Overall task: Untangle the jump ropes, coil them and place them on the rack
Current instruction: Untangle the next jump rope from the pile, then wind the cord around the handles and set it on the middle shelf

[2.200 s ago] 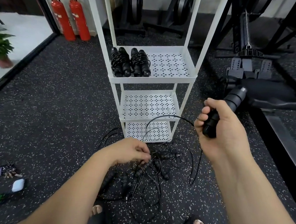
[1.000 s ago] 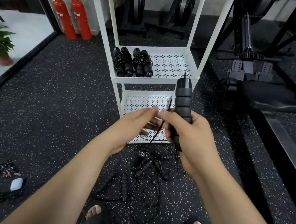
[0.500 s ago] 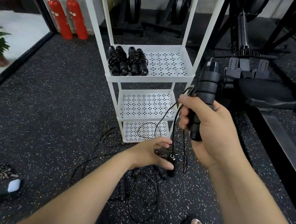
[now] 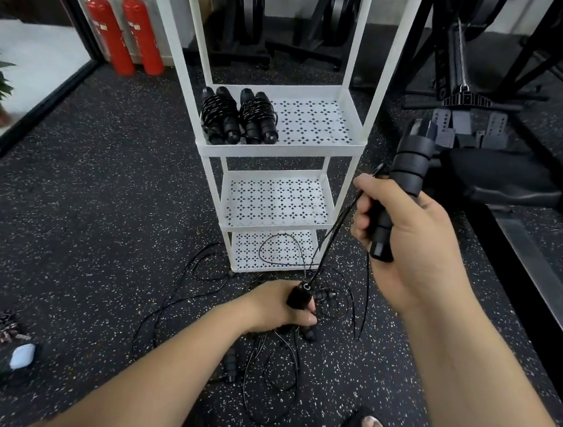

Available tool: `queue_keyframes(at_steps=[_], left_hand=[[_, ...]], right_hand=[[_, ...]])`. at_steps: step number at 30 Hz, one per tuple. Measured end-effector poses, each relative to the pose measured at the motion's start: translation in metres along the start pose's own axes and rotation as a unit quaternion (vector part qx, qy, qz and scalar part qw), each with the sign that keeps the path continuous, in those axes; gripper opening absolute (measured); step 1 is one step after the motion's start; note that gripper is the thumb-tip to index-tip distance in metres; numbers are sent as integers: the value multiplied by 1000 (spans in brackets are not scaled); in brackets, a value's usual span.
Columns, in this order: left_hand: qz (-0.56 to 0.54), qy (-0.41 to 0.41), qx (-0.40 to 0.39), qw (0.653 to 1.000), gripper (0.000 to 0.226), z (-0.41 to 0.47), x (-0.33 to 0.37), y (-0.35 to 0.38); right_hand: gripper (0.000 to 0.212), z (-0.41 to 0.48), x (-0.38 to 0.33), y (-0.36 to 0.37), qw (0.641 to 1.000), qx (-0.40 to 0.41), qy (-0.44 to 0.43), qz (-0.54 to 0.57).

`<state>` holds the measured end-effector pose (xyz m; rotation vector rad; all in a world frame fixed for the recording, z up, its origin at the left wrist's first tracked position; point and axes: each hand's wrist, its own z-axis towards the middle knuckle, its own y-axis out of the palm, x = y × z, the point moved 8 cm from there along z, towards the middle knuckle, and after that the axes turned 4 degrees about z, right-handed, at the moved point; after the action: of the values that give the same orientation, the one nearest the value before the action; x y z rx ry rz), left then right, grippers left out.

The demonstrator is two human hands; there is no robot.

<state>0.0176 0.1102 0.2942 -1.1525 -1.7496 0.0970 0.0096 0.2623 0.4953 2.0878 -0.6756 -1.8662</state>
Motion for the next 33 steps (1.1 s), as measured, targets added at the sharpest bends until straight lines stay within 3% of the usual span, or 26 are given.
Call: queue_keyframes(at_steps=[7, 11, 16, 20, 25, 30, 33], left_hand=[[0, 23, 13, 1000, 44, -26, 43, -38], [9, 41, 22, 999, 38, -56, 76, -61], [-71, 73, 147, 984, 47, -87, 95, -97], [-185, 104, 237, 948, 61, -96, 93, -121], [-295, 128, 254, 912, 48, -96, 88, -134], [-317, 133, 230, 911, 44, -97, 87, -139], [-318, 138, 225, 911, 28, -96, 84, -143]], right_hand=[[17, 8, 10, -16, 999, 35, 15, -15], [15, 9, 15, -20, 999, 41, 17, -32], [12, 4, 24, -13, 996, 47, 9, -78], [28, -6, 27, 4, 993, 35, -6, -112], [21, -19, 29, 20, 982, 18, -42, -183], [15, -25, 35, 31, 971, -11, -67, -231], [14, -26, 39, 35, 970, -24, -67, -233]])
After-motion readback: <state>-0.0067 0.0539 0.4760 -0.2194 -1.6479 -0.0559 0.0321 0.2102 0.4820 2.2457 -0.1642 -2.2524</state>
